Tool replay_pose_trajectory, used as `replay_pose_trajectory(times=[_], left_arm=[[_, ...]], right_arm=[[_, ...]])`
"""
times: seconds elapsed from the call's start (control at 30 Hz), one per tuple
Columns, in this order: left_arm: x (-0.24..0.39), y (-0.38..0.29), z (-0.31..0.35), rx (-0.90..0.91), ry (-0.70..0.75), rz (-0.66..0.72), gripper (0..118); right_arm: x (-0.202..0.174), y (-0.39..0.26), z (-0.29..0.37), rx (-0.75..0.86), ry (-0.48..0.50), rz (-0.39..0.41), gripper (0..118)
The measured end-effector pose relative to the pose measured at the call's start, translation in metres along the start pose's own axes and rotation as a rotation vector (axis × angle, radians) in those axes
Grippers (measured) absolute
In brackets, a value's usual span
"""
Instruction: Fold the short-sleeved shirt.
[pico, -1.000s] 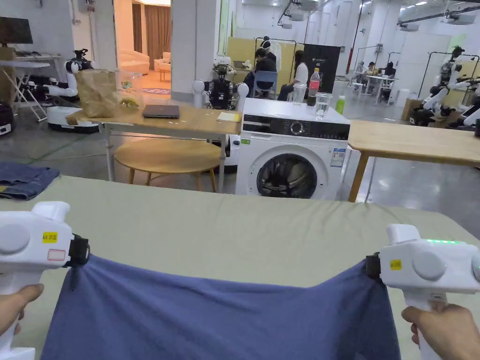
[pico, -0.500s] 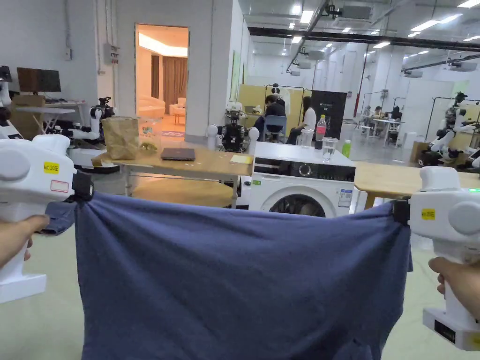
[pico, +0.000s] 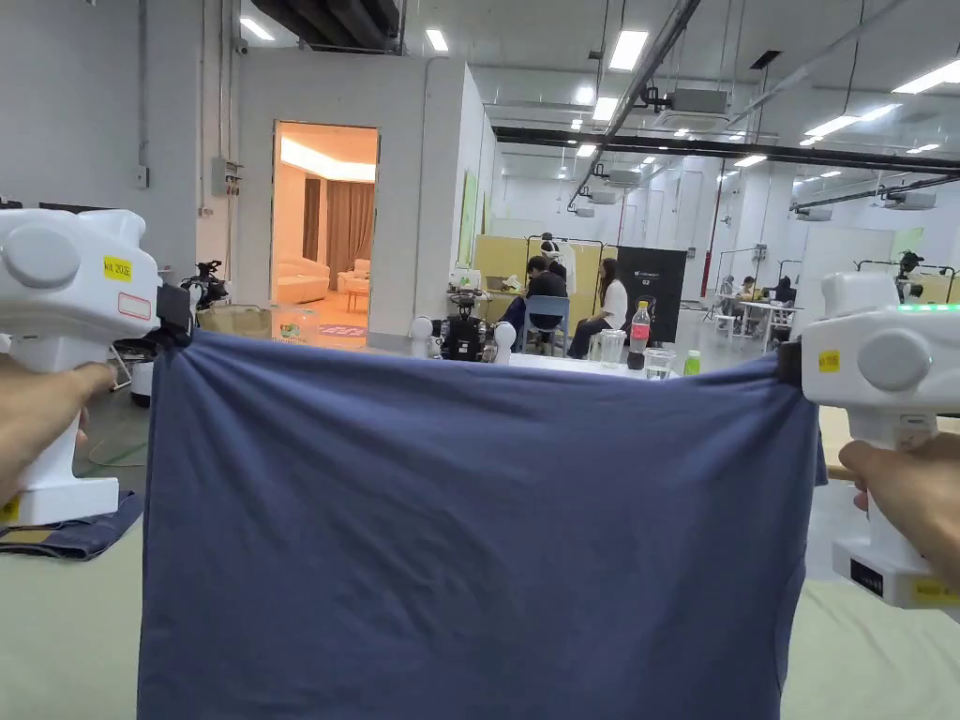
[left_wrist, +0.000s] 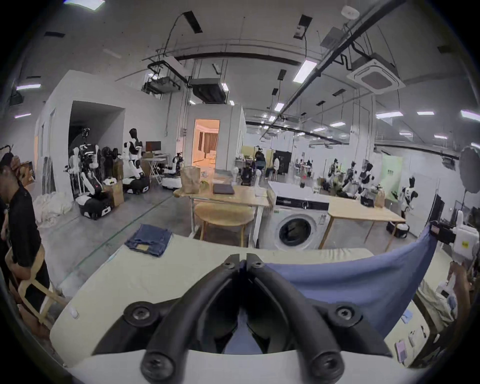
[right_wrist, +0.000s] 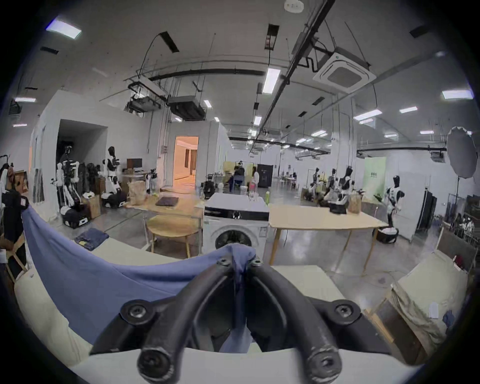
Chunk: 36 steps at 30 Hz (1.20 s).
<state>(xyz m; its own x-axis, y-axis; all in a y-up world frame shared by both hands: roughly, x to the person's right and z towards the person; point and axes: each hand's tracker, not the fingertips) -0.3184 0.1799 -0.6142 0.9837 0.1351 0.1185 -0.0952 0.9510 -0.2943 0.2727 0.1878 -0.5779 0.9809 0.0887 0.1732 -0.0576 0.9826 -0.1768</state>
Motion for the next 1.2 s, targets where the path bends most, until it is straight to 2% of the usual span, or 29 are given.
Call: replay_pose_trajectory(times=[0.17,0.3,0.53,0.73,0.9,1.2], left_arm=[[0.009,0.035,-0.011,0.018,0.009,-0.054,0],[0.017,0.057,-0.016,0.041,0.016,-0.073,0],[0.025,0.071,-0.024,0.091,0.036,-0.103,0],[0.028,0.034,-0.028,0.067,0.035,-0.129,0],[0.024,-0.026,-0.023,0.023,0.004,-0.115,0],[0.009,-0.118,0.014,-0.062,-0.04,-0.085,0]], right_arm=[[-0.002,0.041,-0.01,0.048,-0.021,-0.012,4],[-0.005,0.067,-0.013,0.081,-0.048,0.01,4],[-0.006,0.077,-0.011,0.109,-0.078,0.008,4],[-0.002,0.034,-0.005,0.085,-0.079,0.012,4],[0.003,-0.022,0.005,0.027,-0.077,0.022,4],[0.004,-0.109,0.077,-0.04,-0.069,0.061,4]])
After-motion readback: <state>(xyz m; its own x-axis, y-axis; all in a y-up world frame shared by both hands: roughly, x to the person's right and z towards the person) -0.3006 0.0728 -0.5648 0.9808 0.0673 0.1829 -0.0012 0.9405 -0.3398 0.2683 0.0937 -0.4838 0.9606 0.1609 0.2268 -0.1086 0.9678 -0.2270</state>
